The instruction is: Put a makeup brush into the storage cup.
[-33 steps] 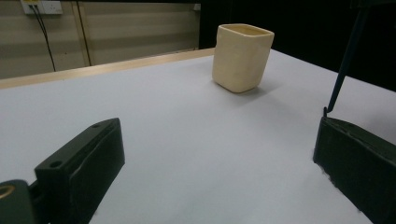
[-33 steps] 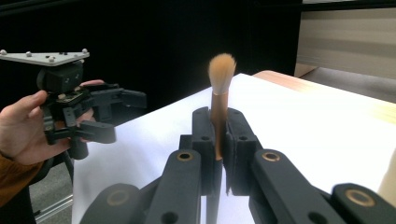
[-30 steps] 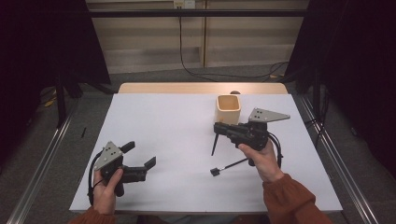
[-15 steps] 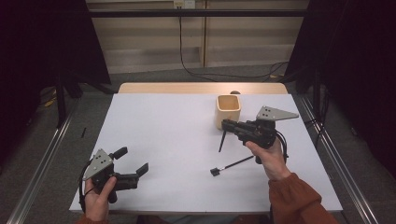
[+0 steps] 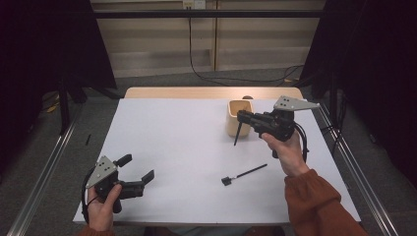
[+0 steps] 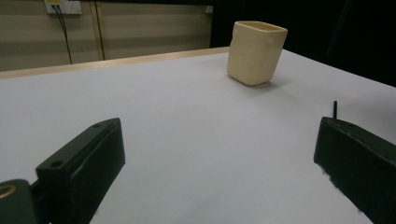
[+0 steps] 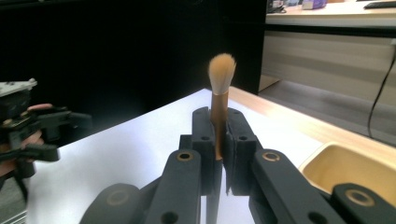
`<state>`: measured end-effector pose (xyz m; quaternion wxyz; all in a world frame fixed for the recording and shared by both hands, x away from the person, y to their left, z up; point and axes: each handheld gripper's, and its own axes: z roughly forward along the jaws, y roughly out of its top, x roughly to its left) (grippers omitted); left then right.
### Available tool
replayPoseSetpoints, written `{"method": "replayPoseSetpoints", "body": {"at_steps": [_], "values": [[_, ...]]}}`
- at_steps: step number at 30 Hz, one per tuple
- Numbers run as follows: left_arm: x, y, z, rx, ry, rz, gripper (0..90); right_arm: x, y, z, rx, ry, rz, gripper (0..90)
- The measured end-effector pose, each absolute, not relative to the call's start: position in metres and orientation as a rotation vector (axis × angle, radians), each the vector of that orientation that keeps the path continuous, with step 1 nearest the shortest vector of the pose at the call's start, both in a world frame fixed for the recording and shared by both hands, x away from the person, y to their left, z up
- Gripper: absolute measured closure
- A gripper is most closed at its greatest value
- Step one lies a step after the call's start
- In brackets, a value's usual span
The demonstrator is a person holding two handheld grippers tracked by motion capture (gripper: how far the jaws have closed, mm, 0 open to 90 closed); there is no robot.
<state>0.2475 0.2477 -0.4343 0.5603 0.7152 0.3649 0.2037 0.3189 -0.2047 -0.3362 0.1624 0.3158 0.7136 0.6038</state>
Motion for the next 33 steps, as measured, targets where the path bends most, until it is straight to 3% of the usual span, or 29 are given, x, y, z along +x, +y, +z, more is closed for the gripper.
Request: {"method": "replayPoseSetpoints", "body": {"at_steps": [33], "values": [[0.245, 0.247, -0.432, 1.699, 0.822, 0.480, 2.2, 0.391, -0.219, -0.307, 1.003, 1.915, 1.633, 83.9]]}}
